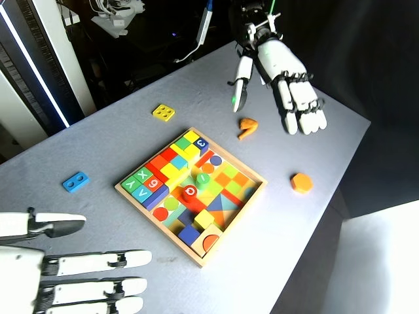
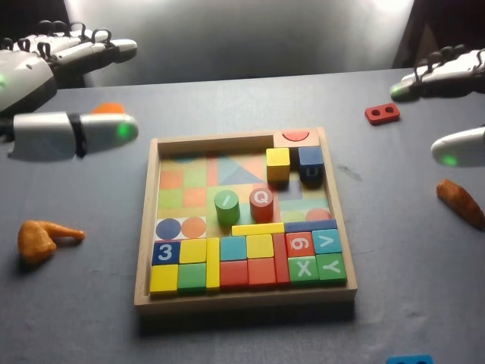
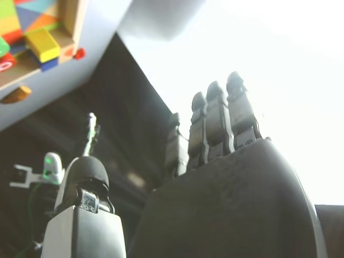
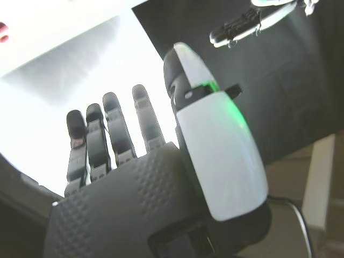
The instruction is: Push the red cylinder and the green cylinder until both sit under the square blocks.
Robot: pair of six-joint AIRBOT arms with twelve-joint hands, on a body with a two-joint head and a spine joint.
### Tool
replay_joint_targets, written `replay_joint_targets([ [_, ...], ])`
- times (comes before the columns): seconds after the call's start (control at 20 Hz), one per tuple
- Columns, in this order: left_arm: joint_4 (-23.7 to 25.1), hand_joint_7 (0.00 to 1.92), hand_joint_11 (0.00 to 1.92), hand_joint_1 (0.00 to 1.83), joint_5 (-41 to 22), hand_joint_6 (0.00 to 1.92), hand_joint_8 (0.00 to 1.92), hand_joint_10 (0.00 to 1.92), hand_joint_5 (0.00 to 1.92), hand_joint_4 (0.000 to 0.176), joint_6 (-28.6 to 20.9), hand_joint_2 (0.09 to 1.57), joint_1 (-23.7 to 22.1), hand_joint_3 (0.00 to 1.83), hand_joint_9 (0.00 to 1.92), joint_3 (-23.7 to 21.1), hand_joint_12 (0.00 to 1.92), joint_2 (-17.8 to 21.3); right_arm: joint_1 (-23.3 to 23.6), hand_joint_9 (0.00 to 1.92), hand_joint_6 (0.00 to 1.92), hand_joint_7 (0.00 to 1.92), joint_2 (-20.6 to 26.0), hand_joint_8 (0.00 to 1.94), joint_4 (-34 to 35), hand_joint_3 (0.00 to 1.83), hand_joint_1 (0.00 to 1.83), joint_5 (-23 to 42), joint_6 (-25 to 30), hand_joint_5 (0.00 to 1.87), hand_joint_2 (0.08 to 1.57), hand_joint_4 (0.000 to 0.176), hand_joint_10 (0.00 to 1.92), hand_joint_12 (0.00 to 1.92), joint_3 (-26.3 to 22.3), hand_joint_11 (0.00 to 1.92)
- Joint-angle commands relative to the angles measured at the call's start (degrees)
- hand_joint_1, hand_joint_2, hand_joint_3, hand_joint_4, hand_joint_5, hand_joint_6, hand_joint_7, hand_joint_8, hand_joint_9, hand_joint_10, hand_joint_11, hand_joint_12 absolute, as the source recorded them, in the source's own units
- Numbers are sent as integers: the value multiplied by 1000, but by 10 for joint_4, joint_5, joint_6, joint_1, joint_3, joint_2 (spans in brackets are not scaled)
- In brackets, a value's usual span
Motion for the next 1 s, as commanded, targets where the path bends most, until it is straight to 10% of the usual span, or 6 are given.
replay_joint_targets([
  [0.0, -6, 66, 0, 0, -53, 5, 7, 20, 117, 167, 2, 1024, -8, 19, 42, 5, 322, -2, 12, 102, 21, 142, 1, 1, 9, 23, 306, 31, 17, 311, 1077, 17, 57, 934, 4, 0],
  [0.2, -5, 67, 0, 0, -21, 0, 0, 1, 110, 124, 24, 1072, -23, 3, 39, 12, 284, -12, 27, 131, 2, 146, -11, 1, -69, 3, 324, 12, 62, 331, 1087, 0, 15, 940, 10, 0],
  [0.5, -5, 75, 0, 0, 9, 1, 5, 6, 105, 123, 32, 1052, -31, 0, 50, 28, 318, -28, 31, 165, 3, 185, -33, 1, -149, 0, 289, 10, 127, 367, 1079, 0, 9, 1000, 24, 0],
  [0.65, -6, 76, 0, 0, 14, 1, 2, 4, 112, 129, 32, 1038, -35, 0, 56, 34, 351, -31, 43, 81, 0, 158, -46, 1, -188, 0, 294, 12, 149, 330, 1080, 50, 2, 741, 26, 0],
  [0.75, -6, 70, 0, 0, 19, 2, 0, 1, 107, 140, 32, 1030, -38, 0, 57, 39, 402, -34, 48, 54, 2, 163, -60, 0, -202, 0, 284, 17, 157, 352, 1070, 34, 5, 425, 32, 0],
  [0.95, -12, 23, 0, 0, 28, 0, 1, 0, 94, 123, 24, 1067, -42, 1, 4, 56, 212, -43, 52, 32, 2, 116, -96, 1, -230, 0, 281, 29, 177, 365, 1063, 56, 2, 615, 51, 0],
])
